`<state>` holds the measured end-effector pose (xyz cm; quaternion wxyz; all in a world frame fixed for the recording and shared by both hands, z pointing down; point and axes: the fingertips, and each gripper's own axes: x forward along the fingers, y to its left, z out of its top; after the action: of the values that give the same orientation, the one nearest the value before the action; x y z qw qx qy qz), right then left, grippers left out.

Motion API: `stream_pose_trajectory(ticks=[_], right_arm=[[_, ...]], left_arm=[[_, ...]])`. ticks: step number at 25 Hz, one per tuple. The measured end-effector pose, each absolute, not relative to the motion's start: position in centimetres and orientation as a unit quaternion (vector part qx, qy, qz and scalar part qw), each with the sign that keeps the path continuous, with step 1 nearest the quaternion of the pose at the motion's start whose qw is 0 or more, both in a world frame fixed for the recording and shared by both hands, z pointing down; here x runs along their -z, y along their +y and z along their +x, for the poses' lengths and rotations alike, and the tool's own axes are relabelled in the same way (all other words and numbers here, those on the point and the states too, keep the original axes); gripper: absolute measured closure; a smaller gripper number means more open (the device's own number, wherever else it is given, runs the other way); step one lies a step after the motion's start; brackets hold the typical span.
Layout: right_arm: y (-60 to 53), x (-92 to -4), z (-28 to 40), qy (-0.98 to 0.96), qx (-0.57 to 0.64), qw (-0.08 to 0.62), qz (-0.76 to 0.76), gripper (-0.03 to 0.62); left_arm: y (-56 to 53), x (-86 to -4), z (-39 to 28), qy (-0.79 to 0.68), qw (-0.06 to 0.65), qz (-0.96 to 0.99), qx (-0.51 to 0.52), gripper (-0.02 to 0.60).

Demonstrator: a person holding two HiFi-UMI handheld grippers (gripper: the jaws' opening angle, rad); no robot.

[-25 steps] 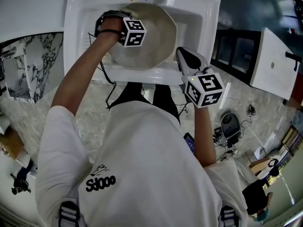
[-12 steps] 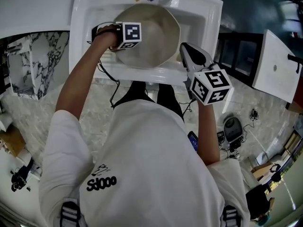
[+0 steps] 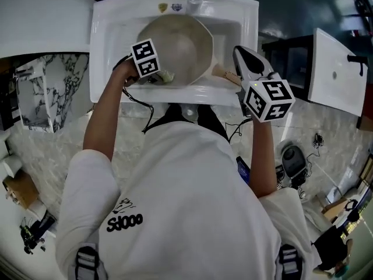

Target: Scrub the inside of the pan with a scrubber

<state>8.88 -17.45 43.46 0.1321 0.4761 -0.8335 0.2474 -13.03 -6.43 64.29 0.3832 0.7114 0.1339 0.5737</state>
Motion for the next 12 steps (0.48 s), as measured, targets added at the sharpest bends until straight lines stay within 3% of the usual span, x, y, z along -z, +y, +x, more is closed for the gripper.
stream_pose_trajectory(ticks=[4,12], right_arm=[[-17.9,-41.7,10.6,-0.830,-0.224,0.126,0.495,0.585],[-19.0,-38.3,10.6,-0.834,-0.168,0.114,0.513,0.585]], left_arm=[[-6.2,-63.5,-10.7,0.102,0.403,0.754,-0.508,0.520],[-12.5,-60.4,-9.9,-0.106,0.333,0.865,-0.360,0.515]])
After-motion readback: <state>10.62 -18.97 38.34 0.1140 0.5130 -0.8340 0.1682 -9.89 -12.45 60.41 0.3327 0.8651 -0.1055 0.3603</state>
